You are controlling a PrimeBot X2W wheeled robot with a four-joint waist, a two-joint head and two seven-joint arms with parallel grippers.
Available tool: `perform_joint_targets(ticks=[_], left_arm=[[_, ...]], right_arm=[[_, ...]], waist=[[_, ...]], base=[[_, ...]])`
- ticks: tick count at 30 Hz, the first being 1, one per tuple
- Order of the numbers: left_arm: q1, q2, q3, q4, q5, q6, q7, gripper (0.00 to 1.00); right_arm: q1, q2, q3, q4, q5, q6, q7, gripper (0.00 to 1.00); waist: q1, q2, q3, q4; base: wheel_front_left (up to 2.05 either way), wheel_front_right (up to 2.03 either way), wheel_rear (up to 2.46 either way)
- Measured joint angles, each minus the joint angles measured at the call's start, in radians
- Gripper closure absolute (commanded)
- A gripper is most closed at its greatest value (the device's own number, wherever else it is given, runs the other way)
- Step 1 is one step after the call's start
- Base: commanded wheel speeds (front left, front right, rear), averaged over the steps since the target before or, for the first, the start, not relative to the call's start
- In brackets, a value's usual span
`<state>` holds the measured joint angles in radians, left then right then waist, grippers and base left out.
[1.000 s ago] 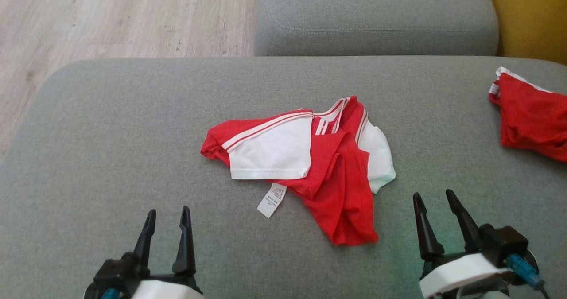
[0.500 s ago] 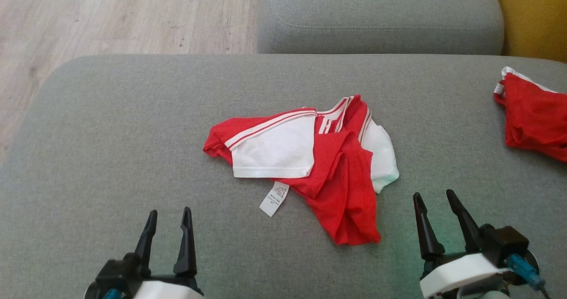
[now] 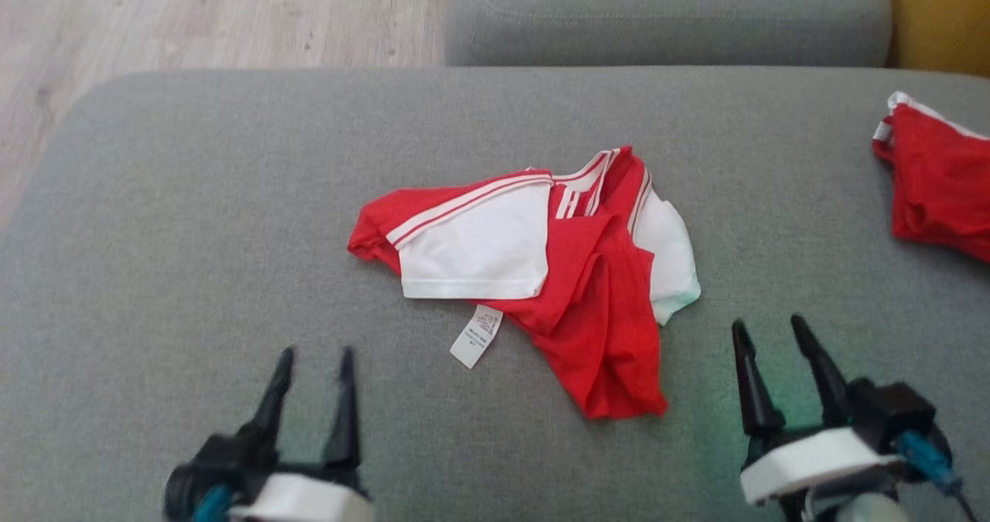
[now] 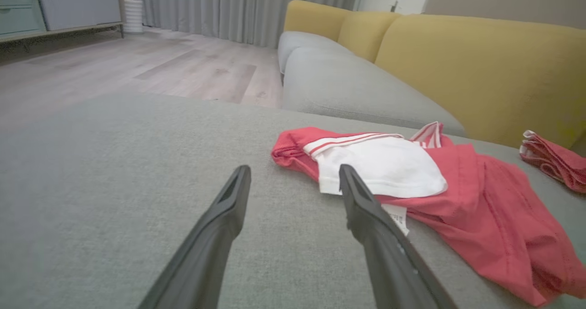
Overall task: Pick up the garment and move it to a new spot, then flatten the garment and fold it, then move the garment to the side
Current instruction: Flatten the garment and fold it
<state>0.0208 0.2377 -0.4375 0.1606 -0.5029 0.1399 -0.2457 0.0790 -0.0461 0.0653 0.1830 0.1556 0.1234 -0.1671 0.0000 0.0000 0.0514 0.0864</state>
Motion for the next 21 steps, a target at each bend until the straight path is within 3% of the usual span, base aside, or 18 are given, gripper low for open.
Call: perform_joint_targets(ticks=[3,10,14,21], left_arm=[[-0.062,-0.016,-0.052,-0.002,0.025,-0.028,0.027,0.0],[-0.283,-0.124,-0.198,0.069,0.073,-0.123,0.098,0.0],[-0.352,-0.149,-0.226,0.147,0.073,-0.149,0.126,0.0],[-0.44,-0.165,-0.236,0.318,0.069,-0.15,0.129,0.0]], right_arm=[[-0.031,0.0,-0.007,-0.015,0.0,0.0,0.0,0.0],[-0.083,0.0,-0.009,-0.036,-0.017,0.0,0.0,0.0],[-0.112,0.0,0.0,-0.042,-0.018,0.0,0.0,0.0],[-0.152,0.0,-0.002,-0.047,-0.024,0.0,0.0,0.0]], waist=[[0.0,0.0,0.023,-0.004],[0.0002,0.0,0.094,-0.027],[0.0002,0.0,0.124,-0.052],[0.0002,0.0,0.193,-0.119]], base=[[0.0,0.0,0.0],[0.0,0.0,0.0],[0.0,0.0,0.0],[0.0,0.0,0.0]])
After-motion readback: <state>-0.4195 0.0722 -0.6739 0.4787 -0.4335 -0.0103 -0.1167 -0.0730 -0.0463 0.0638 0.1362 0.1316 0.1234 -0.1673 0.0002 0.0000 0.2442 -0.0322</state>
